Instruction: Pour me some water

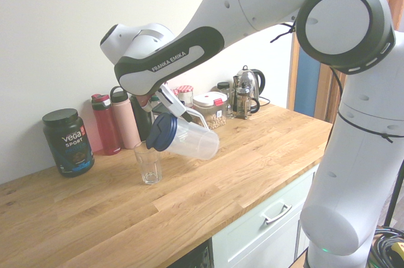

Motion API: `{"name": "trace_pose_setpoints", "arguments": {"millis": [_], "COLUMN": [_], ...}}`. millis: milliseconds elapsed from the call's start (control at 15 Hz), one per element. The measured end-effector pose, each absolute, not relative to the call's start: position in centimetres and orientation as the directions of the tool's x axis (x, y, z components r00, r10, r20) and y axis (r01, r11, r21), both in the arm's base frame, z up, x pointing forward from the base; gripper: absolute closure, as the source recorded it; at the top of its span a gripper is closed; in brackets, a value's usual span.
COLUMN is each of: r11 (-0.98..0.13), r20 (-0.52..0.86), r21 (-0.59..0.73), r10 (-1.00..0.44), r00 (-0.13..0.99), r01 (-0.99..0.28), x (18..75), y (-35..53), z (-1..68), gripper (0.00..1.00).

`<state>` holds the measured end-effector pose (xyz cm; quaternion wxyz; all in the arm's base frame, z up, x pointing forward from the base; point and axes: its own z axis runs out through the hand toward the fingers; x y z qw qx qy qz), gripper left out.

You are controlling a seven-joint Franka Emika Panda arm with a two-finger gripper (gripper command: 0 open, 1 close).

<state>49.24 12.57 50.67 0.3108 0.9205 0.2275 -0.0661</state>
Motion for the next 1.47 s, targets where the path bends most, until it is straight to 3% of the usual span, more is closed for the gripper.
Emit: {"name": "trace_pose_setpoints", "arguments": {"millis": [1133,1267,1467], "r11": [-0.596,-0.621,-0.743], "r20": [-0.265,-0.244,-0.17], "r21": [0.633,0.619,0.497], "r10": [0.432,0.431,0.424], "r00": [0.862,0.869,0.89], "r01": [0.493,0.482,0.449], "x": [52.5,52.6,52.0], "y": [13.8,13.9,11.7], "z": [51.4,52.2,57.7], "gripper": [1.0,1.0,1.0]}}
